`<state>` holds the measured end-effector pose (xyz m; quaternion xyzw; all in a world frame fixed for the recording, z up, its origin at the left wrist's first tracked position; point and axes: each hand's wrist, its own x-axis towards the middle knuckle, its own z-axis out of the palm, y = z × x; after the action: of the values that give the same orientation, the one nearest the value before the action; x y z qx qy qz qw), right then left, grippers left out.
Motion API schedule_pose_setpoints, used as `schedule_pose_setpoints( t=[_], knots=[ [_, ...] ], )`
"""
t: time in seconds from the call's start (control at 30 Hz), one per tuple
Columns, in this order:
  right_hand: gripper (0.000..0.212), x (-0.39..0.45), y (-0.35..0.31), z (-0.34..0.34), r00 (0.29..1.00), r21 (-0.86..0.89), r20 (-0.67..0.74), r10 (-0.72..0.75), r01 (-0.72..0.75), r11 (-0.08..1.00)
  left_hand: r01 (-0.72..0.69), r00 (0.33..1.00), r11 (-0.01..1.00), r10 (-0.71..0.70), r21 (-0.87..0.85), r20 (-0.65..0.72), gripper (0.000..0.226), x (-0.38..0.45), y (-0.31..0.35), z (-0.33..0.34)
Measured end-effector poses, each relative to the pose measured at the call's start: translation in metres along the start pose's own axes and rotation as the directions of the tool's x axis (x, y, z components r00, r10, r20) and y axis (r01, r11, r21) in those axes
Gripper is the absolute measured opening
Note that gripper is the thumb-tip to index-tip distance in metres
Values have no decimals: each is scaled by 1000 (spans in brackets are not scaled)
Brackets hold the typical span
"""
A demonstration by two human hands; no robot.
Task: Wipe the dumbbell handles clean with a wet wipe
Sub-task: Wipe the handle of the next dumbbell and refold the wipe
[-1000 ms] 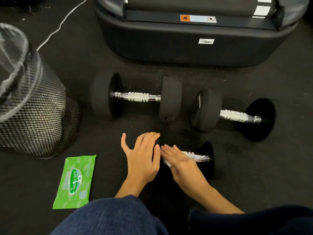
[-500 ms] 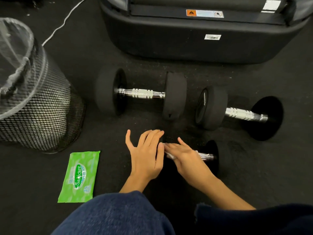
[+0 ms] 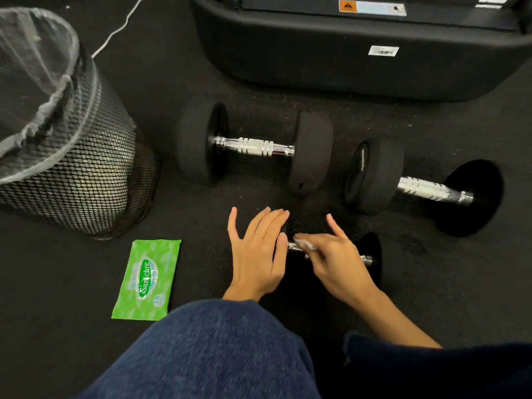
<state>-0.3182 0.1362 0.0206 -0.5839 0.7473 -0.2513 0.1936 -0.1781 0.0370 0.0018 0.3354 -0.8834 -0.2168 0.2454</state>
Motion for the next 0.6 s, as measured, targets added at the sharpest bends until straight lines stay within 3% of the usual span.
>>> schedule_pose_setpoints(
  t=[0.13,0.27,0.4,0.53,0.6],
  knots=[
    [37,-16,-8,7,995,73,41,-91,88,993,-13,1000,1000,13,14,1,43,2,-1,0],
    [34,-11,0,7,998,71,-67,-10,15,997,9,1000,1000,-9,6,-1,42,2,-1,1],
    [41,-20,-7,14,998,80,-17,-52,53,995,-12,1000,1000,13,20,-7,42,2,-1,0],
    [32,-17,-3,12,991,88,-133,10,2,996,-5,1000,1000,5,14,-6,42,1,0,-1],
    [33,-17,-4,15,995,60,-102,-10,16,998,-9,1000,1000,9,15,-7,42,0,0,-1]
  ],
)
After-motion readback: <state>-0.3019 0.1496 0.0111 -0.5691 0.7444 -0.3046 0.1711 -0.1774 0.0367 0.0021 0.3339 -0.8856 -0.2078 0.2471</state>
